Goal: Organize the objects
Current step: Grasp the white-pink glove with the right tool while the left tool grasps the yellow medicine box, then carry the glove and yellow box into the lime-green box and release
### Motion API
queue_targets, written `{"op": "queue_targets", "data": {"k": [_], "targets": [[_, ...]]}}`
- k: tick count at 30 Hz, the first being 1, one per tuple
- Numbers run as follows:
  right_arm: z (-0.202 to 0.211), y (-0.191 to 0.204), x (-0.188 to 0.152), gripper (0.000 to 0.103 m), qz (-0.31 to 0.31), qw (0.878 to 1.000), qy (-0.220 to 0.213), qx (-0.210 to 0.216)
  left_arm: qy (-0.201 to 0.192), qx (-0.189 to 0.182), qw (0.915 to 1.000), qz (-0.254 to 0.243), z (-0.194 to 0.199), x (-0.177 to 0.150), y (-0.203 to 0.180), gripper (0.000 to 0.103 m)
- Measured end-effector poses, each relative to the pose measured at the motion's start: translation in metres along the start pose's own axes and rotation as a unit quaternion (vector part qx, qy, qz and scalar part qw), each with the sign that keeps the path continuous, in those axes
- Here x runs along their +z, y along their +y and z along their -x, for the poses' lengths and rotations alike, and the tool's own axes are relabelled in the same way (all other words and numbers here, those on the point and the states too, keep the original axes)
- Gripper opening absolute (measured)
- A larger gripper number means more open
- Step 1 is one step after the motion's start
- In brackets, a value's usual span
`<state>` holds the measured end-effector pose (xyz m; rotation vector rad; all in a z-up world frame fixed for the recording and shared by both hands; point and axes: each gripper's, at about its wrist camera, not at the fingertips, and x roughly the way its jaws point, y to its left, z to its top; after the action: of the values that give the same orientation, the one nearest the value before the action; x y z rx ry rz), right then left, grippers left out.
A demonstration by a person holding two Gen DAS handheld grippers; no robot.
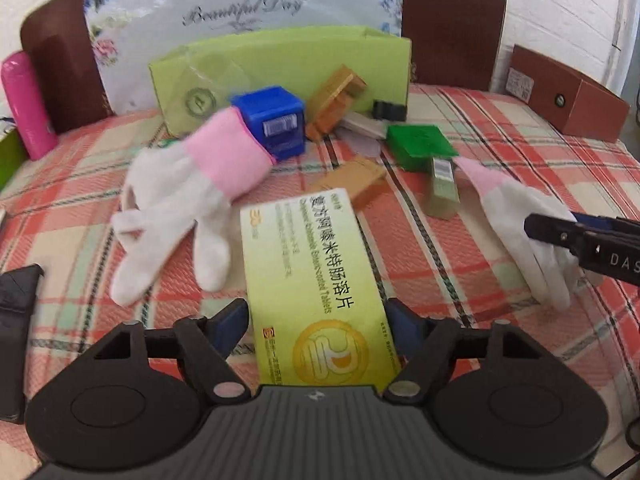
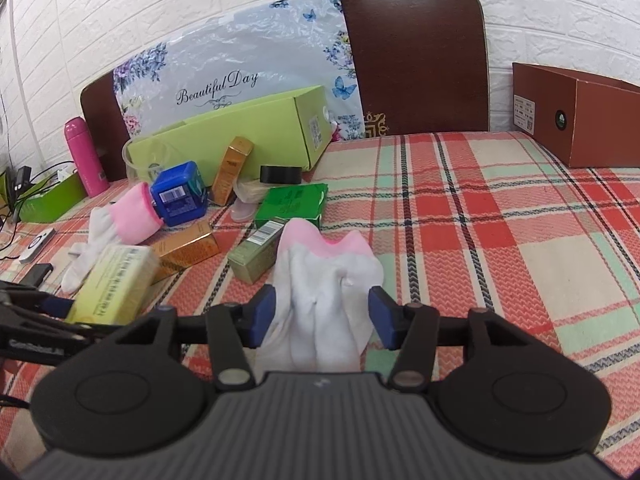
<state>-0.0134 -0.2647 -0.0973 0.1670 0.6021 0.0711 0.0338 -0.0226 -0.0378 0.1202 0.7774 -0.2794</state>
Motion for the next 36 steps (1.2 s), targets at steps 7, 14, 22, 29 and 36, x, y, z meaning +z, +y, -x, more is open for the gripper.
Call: {"op": "queue_targets", "data": {"k": [7, 14, 22, 29, 36], "targets": [[0.004, 0.004, -0.001, 0.06, 0.014, 1.0, 0.0, -0.01, 0.008, 0.025, 0.9996, -0.012, -0.01, 0.007, -0.002, 0.081], [-0.004, 0.004, 0.001, 0.061, 0.012, 1.0, 0.01, -0.019, 0.014, 0.002, 0.9983, 0.057, -0.016, 0.006, 0.016, 0.081], [-0.021, 0.016, -0.002, 0.02, 0.034, 0.999, 0.032, -0.011, -0.002, -0.02, 0.9981, 0.058, -0.016, 0.007, 0.02, 0.073], [-0.007, 0.028, 0.021, 0.016, 0.03, 0.999, -0.029, 0.026, -0.032, -0.063, 0.9958, 0.059, 0.003, 0.022, 0.022, 0.073], [-0.006, 0.049, 0.078, 0.015, 0.059, 0.992, -0.099, 0.052, -0.116, -0.081, 0.9876, 0.068, 0.032, 0.075, 0.032, 0.073]]}}
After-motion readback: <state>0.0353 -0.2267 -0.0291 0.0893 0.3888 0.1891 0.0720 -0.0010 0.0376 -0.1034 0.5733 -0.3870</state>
